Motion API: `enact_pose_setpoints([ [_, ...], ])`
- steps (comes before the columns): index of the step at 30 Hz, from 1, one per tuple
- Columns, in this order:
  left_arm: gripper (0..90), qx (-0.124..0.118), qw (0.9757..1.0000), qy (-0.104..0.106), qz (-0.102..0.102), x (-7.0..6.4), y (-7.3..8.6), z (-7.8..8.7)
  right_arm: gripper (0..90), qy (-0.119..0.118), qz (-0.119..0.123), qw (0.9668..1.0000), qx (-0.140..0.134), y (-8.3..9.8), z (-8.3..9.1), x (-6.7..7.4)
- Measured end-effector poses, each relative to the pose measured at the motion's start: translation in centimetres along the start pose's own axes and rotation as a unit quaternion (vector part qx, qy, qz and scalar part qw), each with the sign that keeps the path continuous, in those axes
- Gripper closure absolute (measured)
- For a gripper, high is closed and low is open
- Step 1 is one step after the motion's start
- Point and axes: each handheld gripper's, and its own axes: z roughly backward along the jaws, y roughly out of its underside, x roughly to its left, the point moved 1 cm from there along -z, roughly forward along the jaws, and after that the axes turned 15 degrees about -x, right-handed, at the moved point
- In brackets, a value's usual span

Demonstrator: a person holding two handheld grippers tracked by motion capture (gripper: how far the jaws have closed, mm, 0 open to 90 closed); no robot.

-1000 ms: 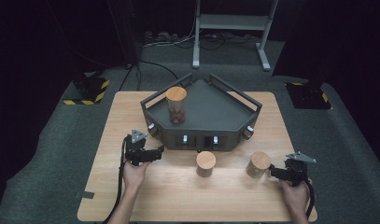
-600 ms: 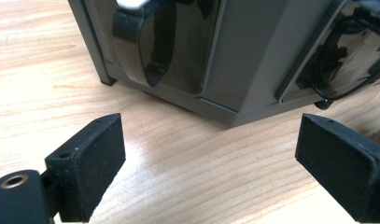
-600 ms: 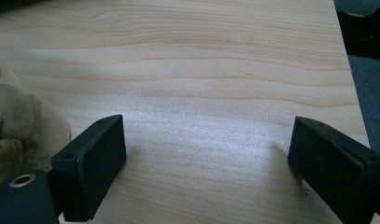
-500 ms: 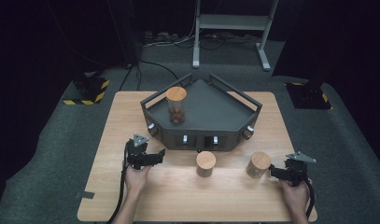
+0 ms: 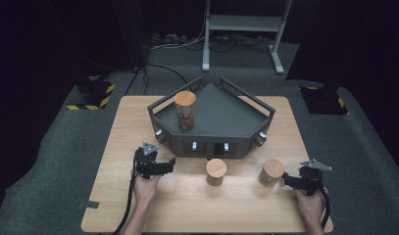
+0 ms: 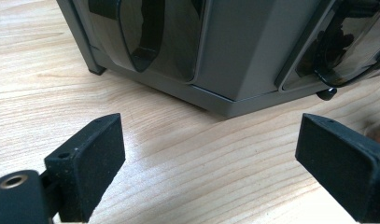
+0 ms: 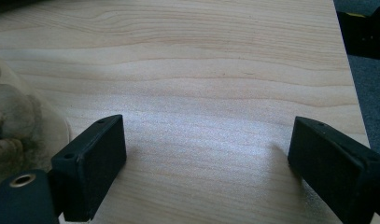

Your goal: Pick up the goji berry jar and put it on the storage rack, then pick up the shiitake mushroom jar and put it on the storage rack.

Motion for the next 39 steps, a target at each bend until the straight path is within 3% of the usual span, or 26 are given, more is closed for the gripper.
enact_pose_setpoints([
  [25,7.7,0.032,0.9994,-0.013,-0.004,-0.3,2.4,-1.7,12.4,0.001,-0.002,1.0,-0.002,0.0,0.0,-0.1],
  [33,7.5,0.037,0.9989,-0.023,-0.017,-0.4,3.1,-2.1,12.4,0.001,-0.002,1.0,-0.002,0.0,0.0,-0.1],
  [36,7.3,0.037,0.999,-0.024,-0.008,-0.3,3.2,-2.3,12.5,0.002,-0.002,1.0,-0.002,0.0,0.0,-0.1],
  [39,7.2,0.043,0.9984,-0.03,-0.021,-0.4,3.4,-2.6,12.1,0.002,-0.002,1.0,-0.002,0.0,0.0,0.0],
])
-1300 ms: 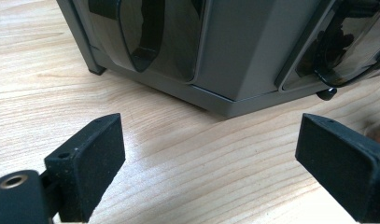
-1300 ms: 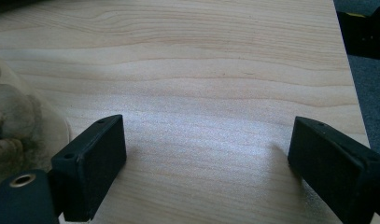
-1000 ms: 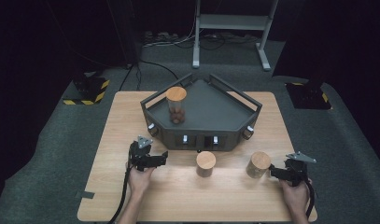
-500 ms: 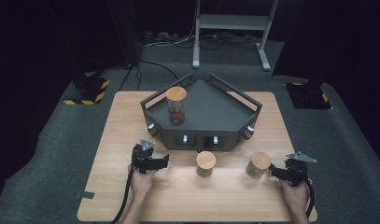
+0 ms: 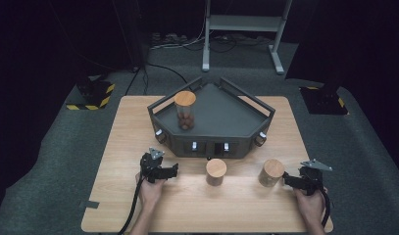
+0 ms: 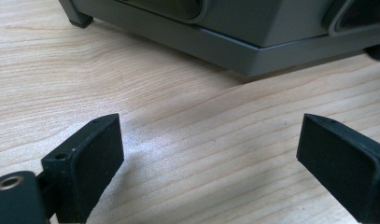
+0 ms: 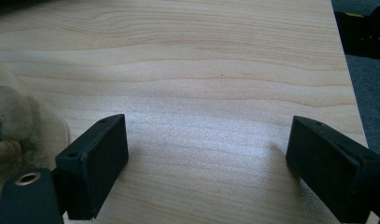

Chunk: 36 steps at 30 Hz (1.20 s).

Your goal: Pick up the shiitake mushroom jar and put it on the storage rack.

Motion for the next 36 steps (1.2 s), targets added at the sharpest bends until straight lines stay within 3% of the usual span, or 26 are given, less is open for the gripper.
enact_pose_setpoints([
  [11,6.7,0.005,0.9998,-0.009,-0.019,-0.2,0.8,-0.2,11.0,0.002,-0.002,1.0,0.001,0.0,0.0,0.1],
  [20,6.1,0.005,0.9998,-0.007,-0.019,-0.2,0.8,-0.1,5.2,-0.001,0.001,1.0,0.009,0.1,0.0,0.1],
  [36,6.0,0.005,0.9998,-0.007,-0.019,-0.2,0.8,-0.1,6.1,-0.006,-0.003,0.9998,-0.021,-0.8,2.3,0.3],
])
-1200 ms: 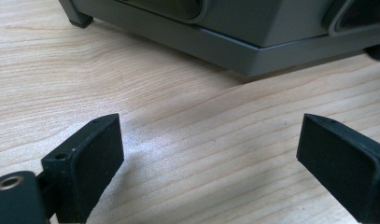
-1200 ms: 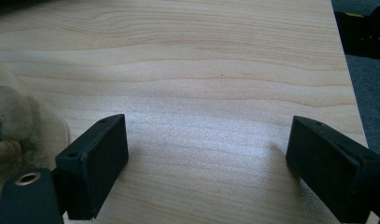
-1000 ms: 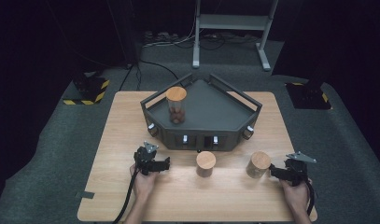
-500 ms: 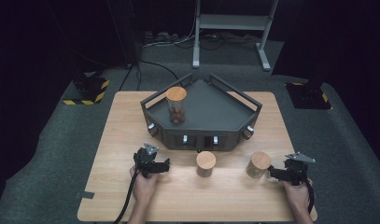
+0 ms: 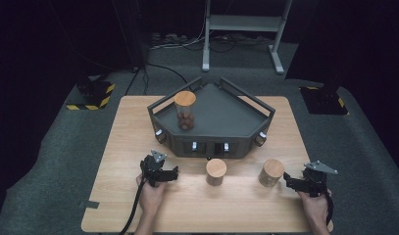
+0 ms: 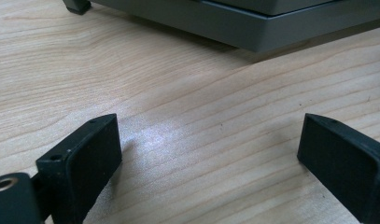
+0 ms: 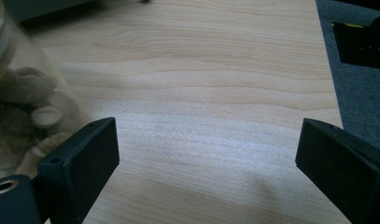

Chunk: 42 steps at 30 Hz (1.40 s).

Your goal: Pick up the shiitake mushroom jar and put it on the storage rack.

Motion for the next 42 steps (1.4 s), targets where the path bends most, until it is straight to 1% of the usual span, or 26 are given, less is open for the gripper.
enact_pose_setpoints([
  [5,6.0,0.0,1.0,0.0,0.0,0.0,0.0,0.0,7.2,0.005,-0.009,0.9999,-0.012,-0.6,0.6,-0.3],
  [10,6.1,0.0,1.0,0.0,0.0,0.0,0.0,0.0,7.6,0.006,-0.016,0.9993,-0.032,-1.7,1.3,-0.5],
  [14,6.1,0.0,1.0,0.0,0.0,0.0,0.0,0.0,7.6,0.002,-0.032,0.9982,-0.05,-2.5,1.7,-0.6],
  [18,6.1,0.0,1.0,0.0,0.0,0.0,0.0,0.0,7.5,-0.011,-0.046,0.9964,-0.07,-3.3,2.1,-0.4],
  [21,6.1,0.0,1.0,0.0,0.0,0.0,0.0,0.0,7.1,-0.022,-0.051,0.9952,-0.08,-3.8,2.2,-0.1],
  [23,6.1,0.0,1.0,0.0,0.0,0.0,0.0,0.0,6.7,-0.035,-0.058,0.9937,-0.089,-4.2,2.4,0.1],
  [25,6.0,0.0,1.0,0.0,0.0,0.0,0.0,0.0,6.3,-0.045,-0.06,0.9923,-0.098,-4.6,2.5,0.5],
  [28,6.1,0.0,1.0,0.0,0.0,0.0,0.0,0.0,6.1,-0.056,-0.056,0.9906,-0.111,-5.1,2.6,1.1],
  [32,6.1,0.0,1.0,0.0,0.0,0.0,0.0,0.0,5.5,-0.077,-0.055,0.9886,-0.118,-5.8,2.5,1.9],
  [36,6.1,0.0,1.0,0.0,0.001,0.0,0.0,0.0,5.3,-0.096,-0.049,0.9867,-0.121,-6.4,2.5,3.1],
  [40,6.1,0.0,1.0,0.0,0.001,0.0,0.0,0.0,5.3,-0.119,-0.028,0.9844,-0.126,-6.8,2.3,4.5],
  [41,6.1,0.0,1.0,0.0,0.0,0.0,0.0,0.0,5.3,-0.122,-0.019,0.9843,-0.126,-6.8,2.2,5.0],
  [42,6.1,0.0,1.0,0.0,0.0,0.0,0.0,0.0,5.3,-0.125,-0.016,0.984,-0.126,-6.9,2.1,5.2],
])
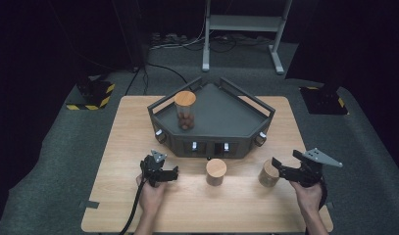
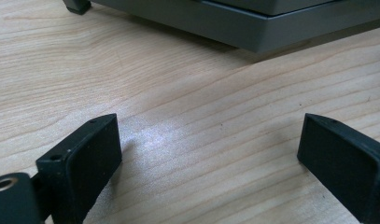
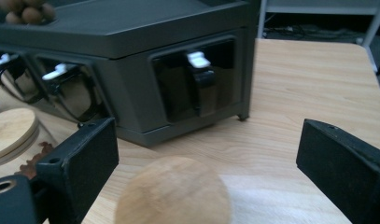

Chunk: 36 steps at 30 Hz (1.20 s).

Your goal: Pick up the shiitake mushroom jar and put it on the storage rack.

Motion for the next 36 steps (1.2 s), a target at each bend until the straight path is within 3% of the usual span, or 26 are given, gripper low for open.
enact_pose_setpoints([
  [14,6.1,0.0,1.0,0.0,0.0,0.0,0.0,0.0,6.3,-0.06,0.008,0.9981,-0.001,-0.6,-1.5,3.2],
  [36,6.1,0.0,1.0,0.0,0.001,0.0,0.0,0.0,6.6,-0.108,0.021,0.9939,-0.008,-0.4,-2.4,7.5],
])
